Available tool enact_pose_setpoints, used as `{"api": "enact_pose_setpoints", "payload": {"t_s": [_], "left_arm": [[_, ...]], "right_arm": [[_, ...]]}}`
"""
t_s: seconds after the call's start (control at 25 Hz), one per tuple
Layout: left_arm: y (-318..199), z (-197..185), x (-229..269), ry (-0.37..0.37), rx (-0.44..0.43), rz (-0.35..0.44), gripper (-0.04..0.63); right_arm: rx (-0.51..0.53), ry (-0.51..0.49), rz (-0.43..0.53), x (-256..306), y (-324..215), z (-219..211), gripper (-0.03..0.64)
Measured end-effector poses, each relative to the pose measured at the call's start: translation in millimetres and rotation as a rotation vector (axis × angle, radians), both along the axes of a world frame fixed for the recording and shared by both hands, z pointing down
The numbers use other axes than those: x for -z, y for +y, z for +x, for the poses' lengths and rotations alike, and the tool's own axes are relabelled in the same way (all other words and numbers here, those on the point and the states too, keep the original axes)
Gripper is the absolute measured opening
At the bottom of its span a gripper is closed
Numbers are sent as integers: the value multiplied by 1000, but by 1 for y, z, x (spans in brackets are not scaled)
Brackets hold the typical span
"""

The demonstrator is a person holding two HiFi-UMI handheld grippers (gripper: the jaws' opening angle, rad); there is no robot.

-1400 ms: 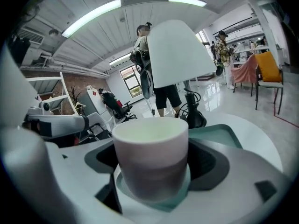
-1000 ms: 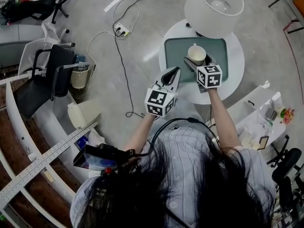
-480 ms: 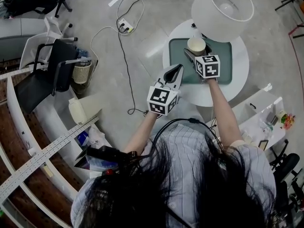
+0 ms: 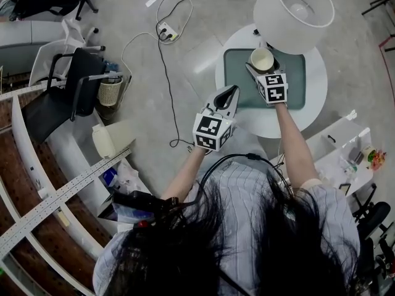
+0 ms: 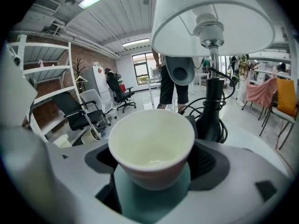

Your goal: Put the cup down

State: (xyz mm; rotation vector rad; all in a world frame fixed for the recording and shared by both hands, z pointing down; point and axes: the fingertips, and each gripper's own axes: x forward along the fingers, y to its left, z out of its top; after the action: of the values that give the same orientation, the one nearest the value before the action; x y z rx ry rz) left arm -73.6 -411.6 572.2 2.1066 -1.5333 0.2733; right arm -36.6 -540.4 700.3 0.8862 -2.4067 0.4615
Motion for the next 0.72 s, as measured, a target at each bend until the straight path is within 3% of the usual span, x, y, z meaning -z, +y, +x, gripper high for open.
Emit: {"api": "enact_pose_setpoints", "payload": {"t_s": [0.2, 0.72], "left_arm": [[2, -2, 3, -3, 4, 6, 18], [7, -7, 11, -8, 7, 24, 17]], "right_arm": [[27, 53, 8, -2, 4, -3, 410], [-45, 10, -102, -4, 7, 1, 411]]}}
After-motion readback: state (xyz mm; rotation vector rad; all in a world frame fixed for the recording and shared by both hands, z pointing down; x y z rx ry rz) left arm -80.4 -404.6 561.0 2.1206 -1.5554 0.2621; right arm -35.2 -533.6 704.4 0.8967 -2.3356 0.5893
